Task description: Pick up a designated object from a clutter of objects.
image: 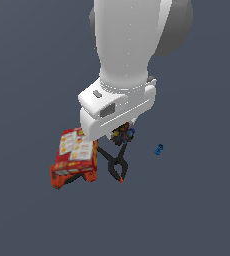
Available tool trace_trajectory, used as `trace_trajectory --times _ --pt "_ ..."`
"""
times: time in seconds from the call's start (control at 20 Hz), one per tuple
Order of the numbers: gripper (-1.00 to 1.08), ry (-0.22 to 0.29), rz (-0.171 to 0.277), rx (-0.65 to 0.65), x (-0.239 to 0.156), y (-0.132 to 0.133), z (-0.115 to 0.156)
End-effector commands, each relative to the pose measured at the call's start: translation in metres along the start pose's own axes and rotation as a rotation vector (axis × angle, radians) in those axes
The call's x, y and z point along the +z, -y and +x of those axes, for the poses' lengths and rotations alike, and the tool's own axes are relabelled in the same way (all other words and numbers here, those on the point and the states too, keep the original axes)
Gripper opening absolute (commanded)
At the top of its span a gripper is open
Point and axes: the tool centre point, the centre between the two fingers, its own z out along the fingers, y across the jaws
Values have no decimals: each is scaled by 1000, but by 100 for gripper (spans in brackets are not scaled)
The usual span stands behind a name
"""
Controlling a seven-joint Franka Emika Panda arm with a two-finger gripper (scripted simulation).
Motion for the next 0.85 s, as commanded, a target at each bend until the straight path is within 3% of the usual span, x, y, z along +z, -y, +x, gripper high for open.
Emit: trace_trajectory --times 0.0,0.4,0.8 --pt "-100 1 0 0 -19 -10 0" --pt "-100 2 -1 0 -53 -29 1" --pt "-100 3 -1 0 -62 -35 2"
